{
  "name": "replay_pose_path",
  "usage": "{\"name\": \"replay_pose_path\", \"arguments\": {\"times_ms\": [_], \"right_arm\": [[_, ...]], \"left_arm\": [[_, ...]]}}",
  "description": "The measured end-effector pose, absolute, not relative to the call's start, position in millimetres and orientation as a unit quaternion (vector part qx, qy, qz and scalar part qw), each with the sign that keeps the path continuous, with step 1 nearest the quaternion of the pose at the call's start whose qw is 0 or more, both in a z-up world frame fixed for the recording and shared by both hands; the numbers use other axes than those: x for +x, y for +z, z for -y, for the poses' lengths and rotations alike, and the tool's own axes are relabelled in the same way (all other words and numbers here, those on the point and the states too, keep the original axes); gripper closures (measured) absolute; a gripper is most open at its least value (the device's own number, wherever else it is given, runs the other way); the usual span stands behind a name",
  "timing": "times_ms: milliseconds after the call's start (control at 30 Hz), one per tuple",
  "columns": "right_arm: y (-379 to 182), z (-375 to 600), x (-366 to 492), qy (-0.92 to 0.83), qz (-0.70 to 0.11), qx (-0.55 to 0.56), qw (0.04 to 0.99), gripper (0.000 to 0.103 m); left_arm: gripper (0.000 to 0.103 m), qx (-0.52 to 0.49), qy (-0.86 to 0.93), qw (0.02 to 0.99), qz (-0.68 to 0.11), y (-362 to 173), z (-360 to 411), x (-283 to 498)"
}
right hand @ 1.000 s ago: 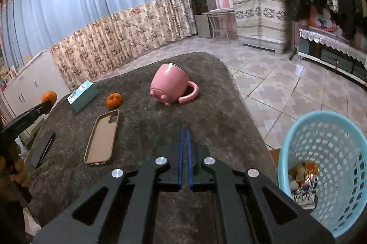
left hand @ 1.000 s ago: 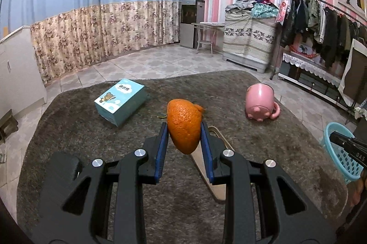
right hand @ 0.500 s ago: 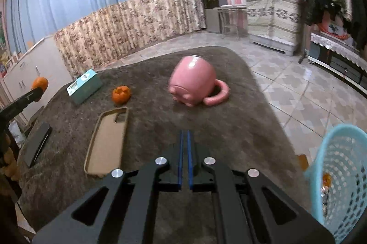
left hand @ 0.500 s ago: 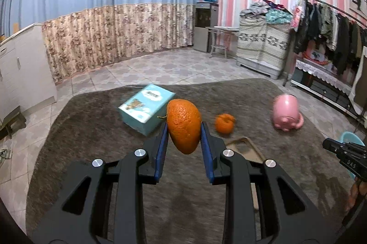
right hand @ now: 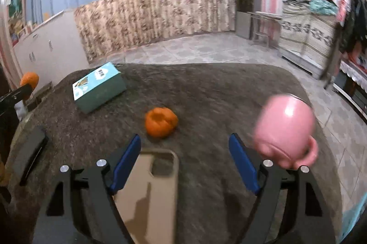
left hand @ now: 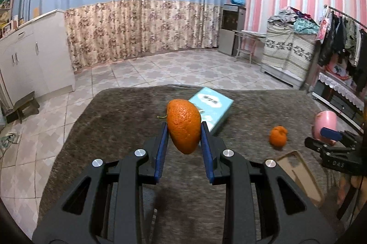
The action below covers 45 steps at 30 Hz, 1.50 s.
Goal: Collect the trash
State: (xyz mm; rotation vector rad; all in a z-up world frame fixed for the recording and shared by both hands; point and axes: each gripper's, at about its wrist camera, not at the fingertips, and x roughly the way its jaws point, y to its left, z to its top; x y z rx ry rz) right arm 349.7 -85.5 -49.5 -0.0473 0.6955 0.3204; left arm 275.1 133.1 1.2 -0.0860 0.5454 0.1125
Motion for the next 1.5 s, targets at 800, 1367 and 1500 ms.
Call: {"name": "replay_pose_path", "arguments": {"times_ms": [800,1367,1500], "right_arm": [[-27,146,306,0.142,-0.333,0.019,0.932,0.083],[5,377,105,-0.125,-0.260,0.064,0.955,0.083],[-13,421,89,-0.161,-0.240,0.107,0.951,0.083]], "left_arm": [[0.076,-0.039,0.018,0.967,-0.250,22,-84,268],[0.076,0.009,-0.170,0.954,-0.246,31,147,213],[0.076,0.032,-0.211,0.946,-0.245,25,201,198]]}}
